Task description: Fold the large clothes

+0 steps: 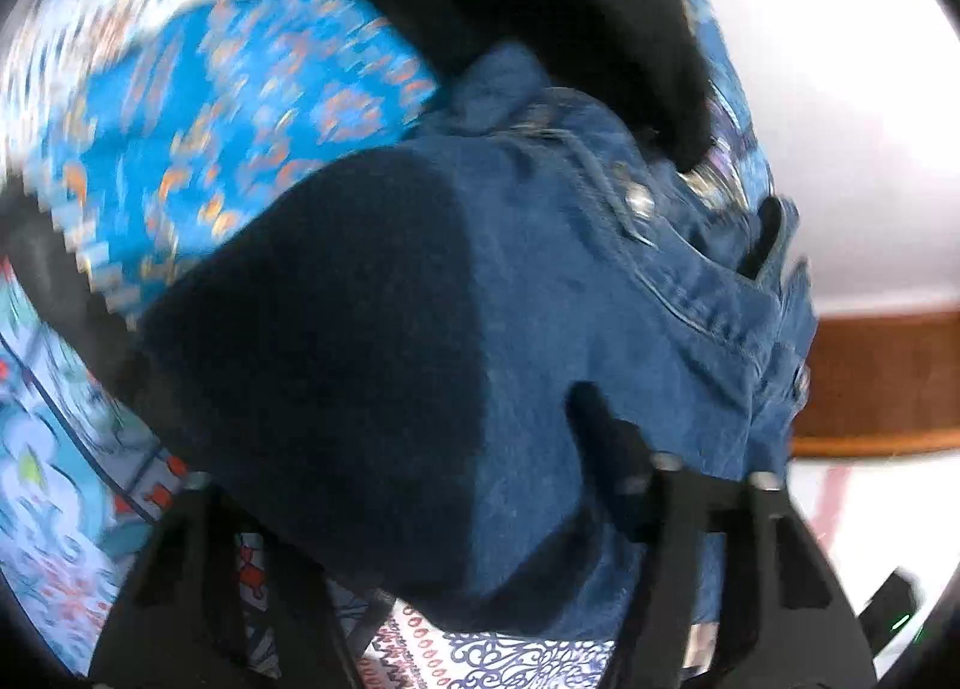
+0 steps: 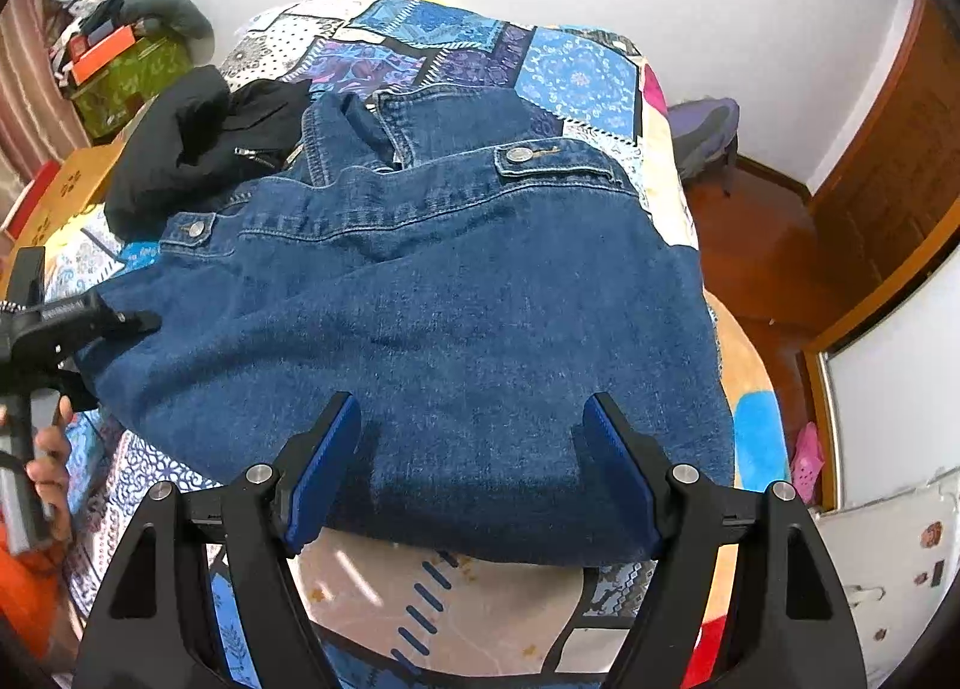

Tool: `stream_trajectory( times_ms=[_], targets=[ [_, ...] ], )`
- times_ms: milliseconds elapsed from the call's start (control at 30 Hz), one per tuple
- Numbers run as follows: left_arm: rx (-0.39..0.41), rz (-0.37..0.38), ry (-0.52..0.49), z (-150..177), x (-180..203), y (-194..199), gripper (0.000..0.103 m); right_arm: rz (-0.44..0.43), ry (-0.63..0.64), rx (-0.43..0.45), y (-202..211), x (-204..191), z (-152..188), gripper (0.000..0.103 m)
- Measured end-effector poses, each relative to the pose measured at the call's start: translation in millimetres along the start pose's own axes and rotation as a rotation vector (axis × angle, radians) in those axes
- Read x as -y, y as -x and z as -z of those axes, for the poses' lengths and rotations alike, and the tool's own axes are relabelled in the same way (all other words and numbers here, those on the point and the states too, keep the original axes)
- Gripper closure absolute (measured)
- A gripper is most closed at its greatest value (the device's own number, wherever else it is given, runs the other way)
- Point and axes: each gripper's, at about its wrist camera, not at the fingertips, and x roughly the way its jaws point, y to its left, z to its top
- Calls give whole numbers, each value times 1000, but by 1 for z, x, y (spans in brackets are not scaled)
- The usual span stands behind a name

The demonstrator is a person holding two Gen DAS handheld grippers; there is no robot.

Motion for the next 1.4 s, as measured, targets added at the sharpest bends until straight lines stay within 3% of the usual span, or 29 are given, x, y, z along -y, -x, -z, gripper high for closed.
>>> stream_trajectory(
  times_ms=[33,100,233,433,600,800,900,1000,1133,1233,1400],
  targets=[
    [13,-11,-32,-1,6,3,67,-3,-3,3,1,0,-1,30],
    [67,-20,-108,-2,27,21,77,-16,4,15,8,-2,-5,30],
    [192,48,-214,1,72,69,85,-33,29,60,27,-10,-17,30],
    [420,116,-410,26,141,150,87,-158,28,102,46,-29,-39,29],
    [535,128,-488,36,153,203,87,-305,43,-2,16,-66,-33,24],
    [487,30,-569,44,163,182,88,-479,-20,-211,-55,-106,-13,23],
    [438,-11,-588,50,162,157,88,-461,3,-258,-68,-110,-8,23],
    [413,-19,-614,62,171,144,88,-449,59,-230,-52,-105,-3,24],
    [384,2,-668,73,193,132,88,-333,40,-94,-10,-67,6,23],
    [331,39,-737,93,215,113,88,-252,-35,-30,19,-15,22,23],
    [202,73,-864,149,245,62,88,-109,-164,-5,39,52,38,23]
  ],
)
